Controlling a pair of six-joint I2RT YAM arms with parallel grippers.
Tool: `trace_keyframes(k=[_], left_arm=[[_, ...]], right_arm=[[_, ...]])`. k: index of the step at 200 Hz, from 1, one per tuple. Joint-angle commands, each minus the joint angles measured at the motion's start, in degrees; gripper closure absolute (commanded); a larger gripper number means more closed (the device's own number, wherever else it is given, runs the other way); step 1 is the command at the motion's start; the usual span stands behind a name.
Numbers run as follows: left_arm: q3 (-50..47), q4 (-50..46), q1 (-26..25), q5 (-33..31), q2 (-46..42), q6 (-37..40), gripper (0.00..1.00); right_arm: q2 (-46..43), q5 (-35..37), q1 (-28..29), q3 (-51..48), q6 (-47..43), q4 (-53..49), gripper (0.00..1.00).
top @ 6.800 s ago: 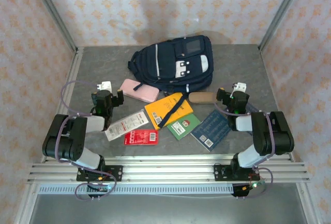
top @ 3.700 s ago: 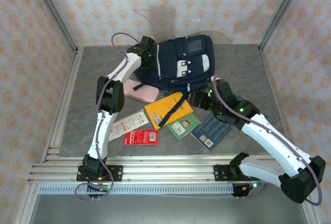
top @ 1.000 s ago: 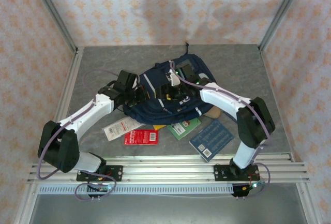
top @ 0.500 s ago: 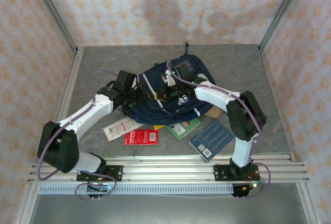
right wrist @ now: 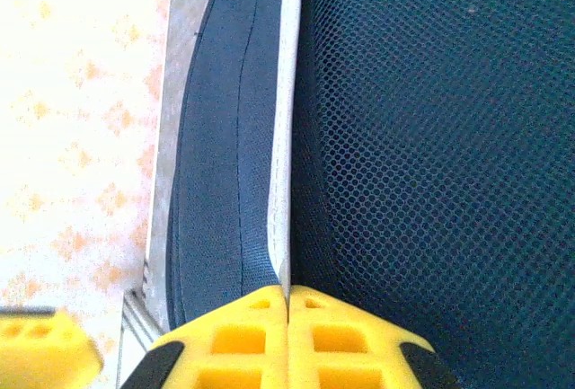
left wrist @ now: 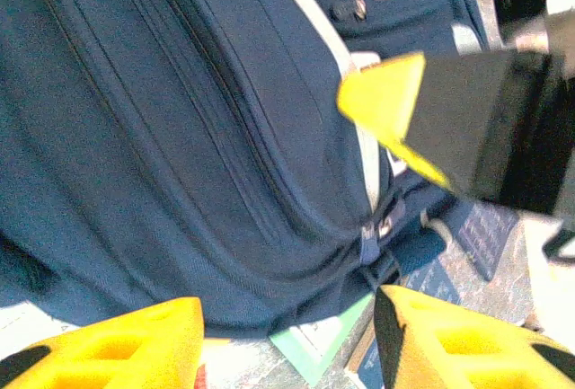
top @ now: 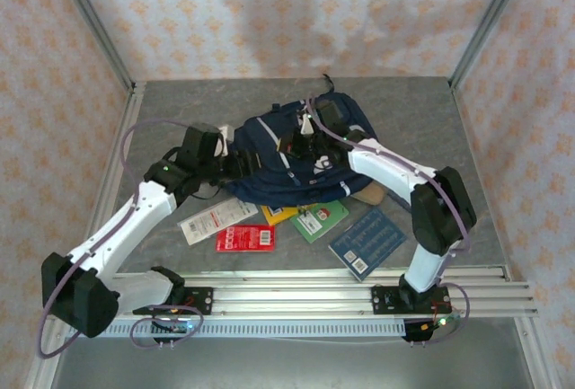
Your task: Pack books, pencil case, and school supplies into a backpack
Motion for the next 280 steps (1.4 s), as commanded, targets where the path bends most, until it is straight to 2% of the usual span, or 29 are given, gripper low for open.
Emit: trace_keyframes(k=[1, 21, 39, 59, 98, 134, 186, 224, 280], left_arm=[[-3.16, -2.15, -4.53, -4.76, -2.12, 4.14, 0.48], [-6.84, 0.51, -8.68, -8.97, -3.12, 4.15, 0.5], [-11.17, 7.35, -14.02, -12.15, -3.87, 4.0, 0.54], [-15.26, 14.81, -21.59, -22.3, -3.8, 6.19, 0.54], [-25.09, 36.63, -27.27, -30.31, -0.8, 13.25, 0.52], [-26.56, 44.97, -28.2, -29.69, 4.71, 20.32, 0.52], [-25.76, 54.57, -29.25, -27.87, 13.94, 21.74, 0.45], [-22.52, 55.1, -29.29, -30.23, 19.68, 21.56, 0.43], [-17.16, 53.08, -29.34, -34.84, 25.62, 22.16, 0.47]], right_arm=[[-1.86, 6.39, -0.93, 5.21, 3.98, -0.5, 1.0], [-1.9, 7.77, -1.1, 6.52, 5.9, -1.55, 1.0], [-0.89, 9.01, -1.06, 9.77, 7.67, -5.16, 1.0], [0.21, 9.42, -1.11, 12.77, 8.31, -8.61, 1.0], [0.53, 7.81, -1.28, 13.2, 10.31, -7.92, 1.0], [0.39, 6.06, -1.28, 12.59, 11.95, -6.81, 1.0], [-0.36, 6.09, -1.28, 11.1, 13.44, -5.45, 1.0], [-0.75, 5.6, -1.28, 9.9, 14.41, -4.4, 1.0], [-1.63, 4.79, -1.19, 7.19, 15.49, -2.44, 1.0]])
